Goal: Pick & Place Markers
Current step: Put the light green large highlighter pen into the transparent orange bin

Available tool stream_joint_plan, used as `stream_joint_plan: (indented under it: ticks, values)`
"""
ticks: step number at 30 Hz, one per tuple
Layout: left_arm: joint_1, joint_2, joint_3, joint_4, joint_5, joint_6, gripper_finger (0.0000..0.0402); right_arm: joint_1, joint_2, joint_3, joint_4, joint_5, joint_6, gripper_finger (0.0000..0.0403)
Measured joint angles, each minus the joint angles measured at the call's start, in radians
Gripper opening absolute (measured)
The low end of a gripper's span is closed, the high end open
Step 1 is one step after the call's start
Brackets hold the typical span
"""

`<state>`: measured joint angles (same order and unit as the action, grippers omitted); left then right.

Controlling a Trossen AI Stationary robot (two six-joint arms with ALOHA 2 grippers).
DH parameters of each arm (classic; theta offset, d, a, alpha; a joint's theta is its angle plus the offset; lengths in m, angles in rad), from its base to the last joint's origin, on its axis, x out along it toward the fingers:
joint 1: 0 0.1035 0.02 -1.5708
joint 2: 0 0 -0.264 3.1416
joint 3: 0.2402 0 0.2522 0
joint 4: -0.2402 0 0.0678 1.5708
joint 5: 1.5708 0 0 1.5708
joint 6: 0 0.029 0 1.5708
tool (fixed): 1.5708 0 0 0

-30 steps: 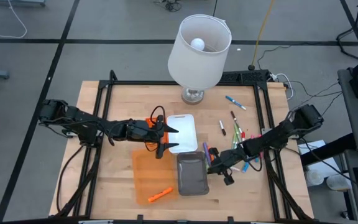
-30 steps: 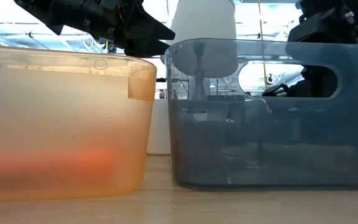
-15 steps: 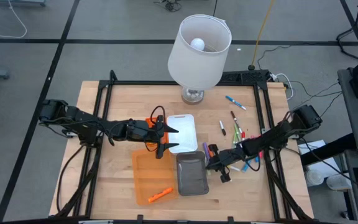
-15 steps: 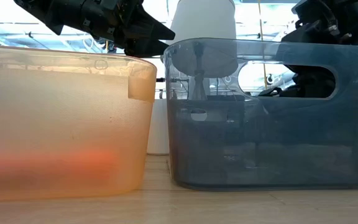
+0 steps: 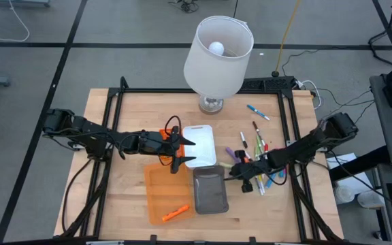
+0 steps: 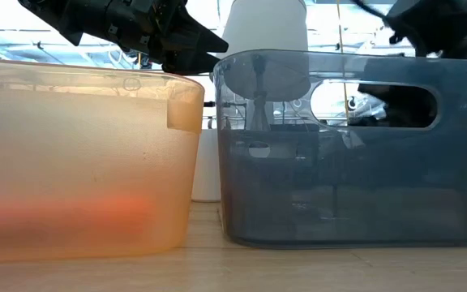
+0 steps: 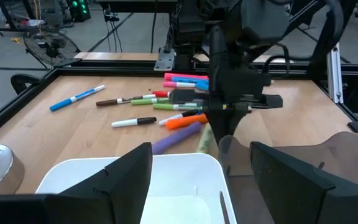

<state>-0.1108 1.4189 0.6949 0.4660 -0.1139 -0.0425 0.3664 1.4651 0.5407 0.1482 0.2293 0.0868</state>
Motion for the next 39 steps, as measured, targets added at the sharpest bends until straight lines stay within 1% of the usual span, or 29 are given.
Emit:
stream_joint_plan:
  ticks: [4, 11, 14, 16, 18, 21, 26, 29, 33, 39]
  values:
    - [0.0, 0.0, 0.0, 0.0, 0.0, 0.0, 0.0269, 0.001, -0.058, 0.0, -0.049, 0.096, -0.006, 0.0]
    - [0.0, 0.0, 0.0, 0.0, 0.0, 0.0, 0.0269, 0.0, -0.148, 0.0, -0.057, 0.246, -0.024, 0.0]
    - [0.0, 0.0, 0.0, 0.0, 0.0, 0.001, 0.0269, 0.0, -0.182, 0.0, -0.057, 0.321, 0.012, 0.0001]
    - [0.0, 0.0, 0.0, 0.0, 0.0, 0.001, 0.0269, 0.0, -0.201, 0.0, -0.071, 0.313, 0.05, 0.001]
    - [0.0, 0.0, 0.0, 0.0, 0.0, 0.001, 0.0269, -0.001, -0.206, 0.0, -0.075, 0.253, 0.084, 0.003]
    - [0.0, 0.0, 0.0, -0.001, 0.0, 0.003, 0.0269, 0.0, -0.193, 0.0, -0.068, 0.146, 0.128, 0.0078]
    - [0.0, 0.0, 0.0, -0.005, 0.0, 0.003, 0.0269, -0.001, -0.087, 0.0, -0.07, 0.134, 0.149, 0.0165]
    - [0.0, 0.0, 0.0, -0.006, 0.0, 0.003, 0.0269, 0.0, -0.021, 0.0, -0.078, 0.133, 0.179, 0.02]
    - [0.0, 0.0, 0.0, -0.006, 0.0, 0.002, 0.0269, -0.002, 0.025, 0.0, -0.072, 0.134, 0.194, 0.0219]
    - [0.0, 0.0, 0.0, -0.006, 0.0, 0.002, 0.0269, -0.015, 0.015, 0.0, -0.081, 0.13, 0.19, 0.0217]
